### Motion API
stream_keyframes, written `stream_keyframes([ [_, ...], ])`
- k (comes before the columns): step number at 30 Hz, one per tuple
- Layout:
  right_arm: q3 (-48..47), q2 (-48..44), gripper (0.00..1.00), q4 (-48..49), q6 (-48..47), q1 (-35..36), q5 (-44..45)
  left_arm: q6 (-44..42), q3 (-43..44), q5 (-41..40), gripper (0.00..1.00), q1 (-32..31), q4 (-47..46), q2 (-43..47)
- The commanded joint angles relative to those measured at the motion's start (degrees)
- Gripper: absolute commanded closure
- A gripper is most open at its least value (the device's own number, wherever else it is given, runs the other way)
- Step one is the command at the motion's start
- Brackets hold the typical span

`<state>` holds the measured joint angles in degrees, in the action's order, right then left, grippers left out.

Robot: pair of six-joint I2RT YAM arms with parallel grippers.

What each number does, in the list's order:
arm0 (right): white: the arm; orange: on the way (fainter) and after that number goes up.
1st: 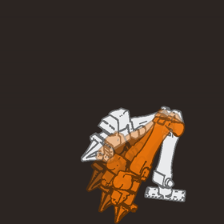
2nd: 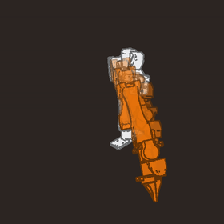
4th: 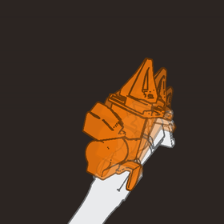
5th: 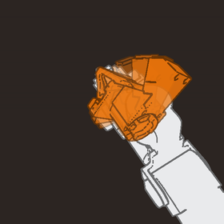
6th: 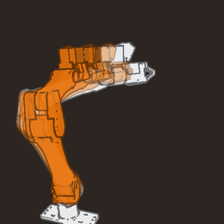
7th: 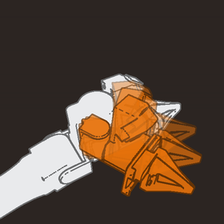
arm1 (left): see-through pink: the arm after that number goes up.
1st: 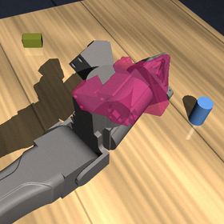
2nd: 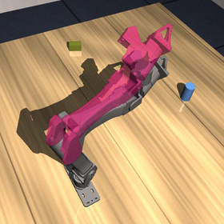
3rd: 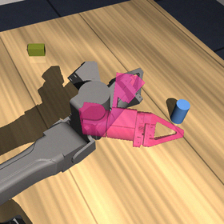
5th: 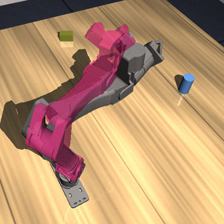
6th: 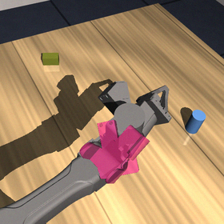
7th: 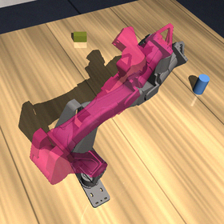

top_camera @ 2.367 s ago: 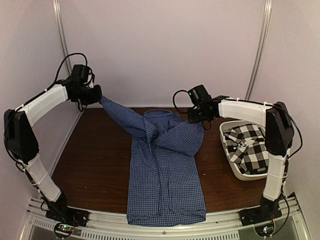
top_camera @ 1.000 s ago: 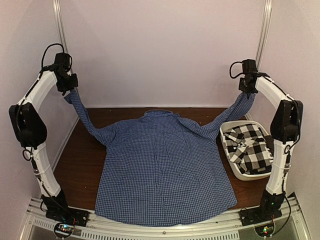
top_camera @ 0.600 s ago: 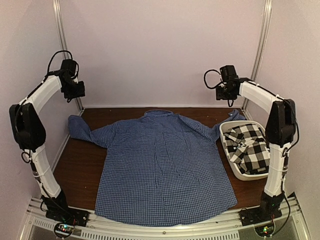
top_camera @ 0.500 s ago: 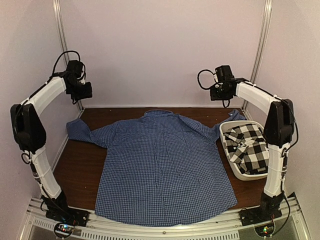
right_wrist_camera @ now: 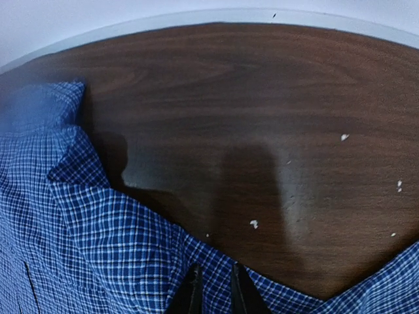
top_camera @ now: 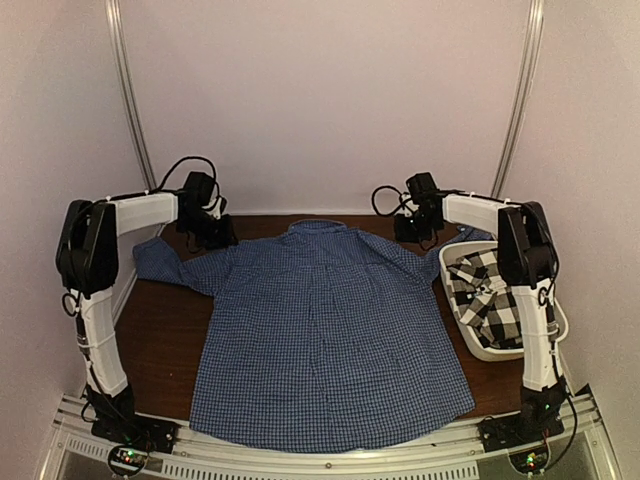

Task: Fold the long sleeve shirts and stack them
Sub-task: Flatten out the square-folded shirt at the center of the board.

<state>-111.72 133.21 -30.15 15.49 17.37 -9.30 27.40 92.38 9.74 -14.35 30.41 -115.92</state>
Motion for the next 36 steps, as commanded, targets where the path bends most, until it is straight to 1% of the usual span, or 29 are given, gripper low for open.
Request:
stream_keyframes([
  [1, 5.5, -2.3, 0.83, 3.6, 3.3, 2.8, -3.0, 1.5, -2.8, 3.4, 0.67, 0.0, -5.7, -1.2],
  [5, 11.7, -4.4, 0.83, 7.9, 4.8, 4.5, -2.5, 1.7, -6.0, 3.7, 0.68, 0.0, -7.1, -1.5],
  [8, 12.9, -3.3, 0.82, 8.8, 5.9, 5.0, -2.5, 1.6, -7.5, 3.2, 0.68, 0.0, -7.5, -1.8],
  [13, 12.2, -1.9, 0.82, 8.4, 7.4, 4.6, 1.9, 1.7, -8.3, 0.0, 0.68, 0.2, -7.1, -2.3],
  [17, 12.1, -2.3, 0.81, 8.6, 8.4, 2.4, 4.1, 1.9, -9.1, -1.6, 0.68, 1.4, -6.9, -2.8],
  [20, 10.9, -1.6, 0.79, 8.6, 8.7, 0.2, 3.8, 1.7, -9.6, -1.6, 0.69, 2.5, -6.9, -3.5],
  [23, 7.1, 0.7, 0.78, 6.8, 8.4, -1.3, 3.3, 1.6, -9.4, -1.7, 0.69, 3.1, -6.9, -4.5],
  [28, 4.3, 2.5, 0.78, 4.8, 8.0, -2.0, 1.8, 2.0, -9.0, -1.2, 0.69, 4.0, -6.9, -6.0],
  [32, 7.5, -1.8, 0.69, 6.4, 6.1, -0.8, 2.2, 1.7, -9.4, -1.2, 0.69, 4.1, -6.9, -6.2],
  [36, 7.7, -4.0, 0.6, 5.4, 2.5, 1.8, 3.2, 1.5, -9.6, -1.3, 0.7, 4.1, -6.9, -6.0],
])
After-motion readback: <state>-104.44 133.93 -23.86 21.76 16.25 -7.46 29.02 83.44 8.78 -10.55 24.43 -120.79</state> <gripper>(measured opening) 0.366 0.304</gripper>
